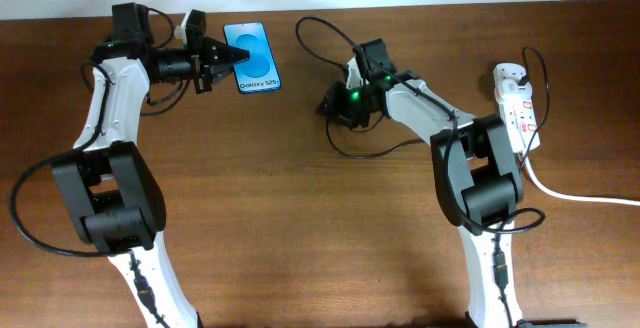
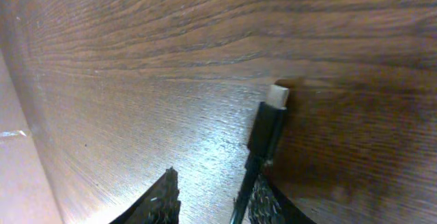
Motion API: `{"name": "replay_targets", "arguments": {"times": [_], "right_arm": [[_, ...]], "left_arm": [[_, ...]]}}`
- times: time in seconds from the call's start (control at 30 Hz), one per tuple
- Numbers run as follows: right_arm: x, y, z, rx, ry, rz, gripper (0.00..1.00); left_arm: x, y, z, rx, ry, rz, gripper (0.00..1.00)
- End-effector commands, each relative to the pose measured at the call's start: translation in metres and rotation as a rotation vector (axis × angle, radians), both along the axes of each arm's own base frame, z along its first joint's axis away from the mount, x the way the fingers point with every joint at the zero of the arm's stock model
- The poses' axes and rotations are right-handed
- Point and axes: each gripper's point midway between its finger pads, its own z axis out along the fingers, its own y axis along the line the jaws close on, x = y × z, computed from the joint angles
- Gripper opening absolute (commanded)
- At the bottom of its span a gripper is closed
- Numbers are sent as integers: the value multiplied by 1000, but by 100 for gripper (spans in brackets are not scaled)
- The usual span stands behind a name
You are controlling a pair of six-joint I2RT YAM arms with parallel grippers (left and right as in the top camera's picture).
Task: Plug charger to phone and switch on socket
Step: 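Grasp the black cable's USB-C end with the right gripper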
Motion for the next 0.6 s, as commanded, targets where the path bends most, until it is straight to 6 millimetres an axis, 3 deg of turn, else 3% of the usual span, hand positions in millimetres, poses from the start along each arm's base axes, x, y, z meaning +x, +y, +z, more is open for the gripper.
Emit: {"name": "replay_targets", "arguments": {"times": [0.0,0.07,0.17,0.27,0.33,0.37,0.4,0.43,0.57], "right_arm": [[-2,-3,-26,-61,17,-3,32],[-2,-4,-26,-67,15,-6,26],[-2,-5,-25,-51,21,1,4],[1,-9,-6,46,-33,93,4],[6,-17,35,131,-130,163,4],[6,-21,71,203,-199,211,4],[5,-24,89,234,-229,228,4],[-1,-27,122,290,-288,272,4],[-34,-55,211,270,-437,332,4]], "left_arm": [[-2,0,19,-23,-58,-17,0],[-2,0,19,-23,-58,-17,0],[-3,0,19,-22,-59,-17,0],[-3,-1,19,-23,-59,-18,0],[-3,-2,20,-28,-60,-22,0],[-5,-3,22,-44,-62,-30,0],[-5,-3,23,-49,-63,-33,0],[-6,-3,25,-60,-64,-38,0],[-11,-12,31,-98,-70,-71,0]]}}
